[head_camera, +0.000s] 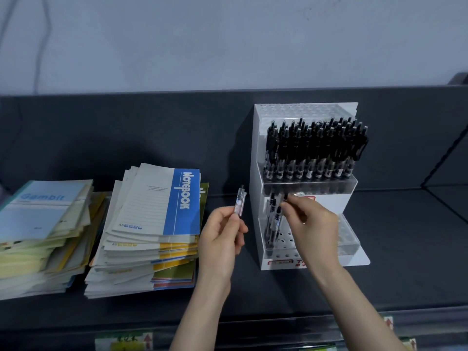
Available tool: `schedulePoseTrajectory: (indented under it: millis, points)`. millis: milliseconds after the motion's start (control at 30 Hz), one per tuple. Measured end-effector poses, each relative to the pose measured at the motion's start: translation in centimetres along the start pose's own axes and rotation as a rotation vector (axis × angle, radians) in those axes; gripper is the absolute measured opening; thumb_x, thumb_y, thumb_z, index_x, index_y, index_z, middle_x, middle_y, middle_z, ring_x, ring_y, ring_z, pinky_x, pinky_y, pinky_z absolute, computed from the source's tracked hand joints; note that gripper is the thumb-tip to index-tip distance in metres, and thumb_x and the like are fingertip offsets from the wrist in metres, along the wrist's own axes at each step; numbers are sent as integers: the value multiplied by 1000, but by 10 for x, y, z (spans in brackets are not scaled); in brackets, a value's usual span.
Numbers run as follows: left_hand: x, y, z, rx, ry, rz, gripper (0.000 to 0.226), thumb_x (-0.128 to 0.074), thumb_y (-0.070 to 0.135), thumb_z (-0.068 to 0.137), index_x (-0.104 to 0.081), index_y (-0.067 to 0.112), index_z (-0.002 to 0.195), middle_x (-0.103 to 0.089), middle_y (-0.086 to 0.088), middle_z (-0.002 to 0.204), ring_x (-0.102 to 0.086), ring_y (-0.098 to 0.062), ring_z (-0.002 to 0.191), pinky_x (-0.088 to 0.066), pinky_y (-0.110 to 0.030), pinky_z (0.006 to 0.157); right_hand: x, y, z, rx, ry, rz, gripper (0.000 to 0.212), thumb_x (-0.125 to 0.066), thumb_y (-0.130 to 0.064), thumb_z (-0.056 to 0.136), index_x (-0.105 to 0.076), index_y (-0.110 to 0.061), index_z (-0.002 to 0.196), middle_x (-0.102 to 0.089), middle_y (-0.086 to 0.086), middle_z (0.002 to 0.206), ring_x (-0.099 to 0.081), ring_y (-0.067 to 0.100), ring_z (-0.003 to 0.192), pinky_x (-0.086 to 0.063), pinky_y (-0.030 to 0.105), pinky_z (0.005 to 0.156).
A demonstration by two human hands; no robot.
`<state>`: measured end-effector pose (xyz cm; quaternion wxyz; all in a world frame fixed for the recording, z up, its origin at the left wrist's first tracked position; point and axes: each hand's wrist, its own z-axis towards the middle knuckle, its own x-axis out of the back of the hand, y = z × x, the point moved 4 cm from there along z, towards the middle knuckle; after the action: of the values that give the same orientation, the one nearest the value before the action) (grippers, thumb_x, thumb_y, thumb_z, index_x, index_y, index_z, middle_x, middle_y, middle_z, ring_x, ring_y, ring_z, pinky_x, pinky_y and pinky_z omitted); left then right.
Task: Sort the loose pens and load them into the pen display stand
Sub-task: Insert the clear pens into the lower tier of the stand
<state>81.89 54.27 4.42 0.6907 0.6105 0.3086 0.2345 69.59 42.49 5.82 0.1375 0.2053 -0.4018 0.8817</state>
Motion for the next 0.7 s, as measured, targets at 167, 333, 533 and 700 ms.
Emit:
schedulePoseTrajectory:
  millis: [167, 333, 533, 700]
  points:
    - [-6, 8, -2, -73, -66, 43, 13, -55, 8, 94, -65, 16, 98, -68, 3, 76, -59, -6, 66, -47, -15, 59, 21, -7, -2, -173, 37, 201, 23, -73, -13, 80, -72, -21, 102, -67, -17, 80, -63, -1, 76, -46, 7, 70]
    - [-22, 17, -7, -134, -222, 88, 15, -57, 2, 92, -66, 12, 100, -72, 0, 84, -65, -7, 77, -52, -19, 70, 33, -39, -6, -180, -72, 364, 24, -76, -14, 76, -67, -36, 77, -70, -15, 74, -64, -1, 72, -46, 7, 65]
    - [-25, 19, -5, -211, -266, 254, 10, -64, 11, 89, -69, 19, 92, -71, 6, 85, -66, -7, 79, -55, -26, 75, 48, -45, -3, -212, -11, 490, 18, -75, -9, 77, -69, -24, 70, -69, -3, 68, -60, 3, 60, -49, 16, 60]
    - [3, 13, 9, -291, 9, 684, 11, -64, 33, 89, -64, 34, 100, -65, 20, 94, -59, 7, 89, -49, -13, 75, 81, -40, 11, -171, 204, 432, 4, -70, -16, 82, -71, -12, 80, -69, 0, 65, -63, 6, 61, -50, 14, 62]
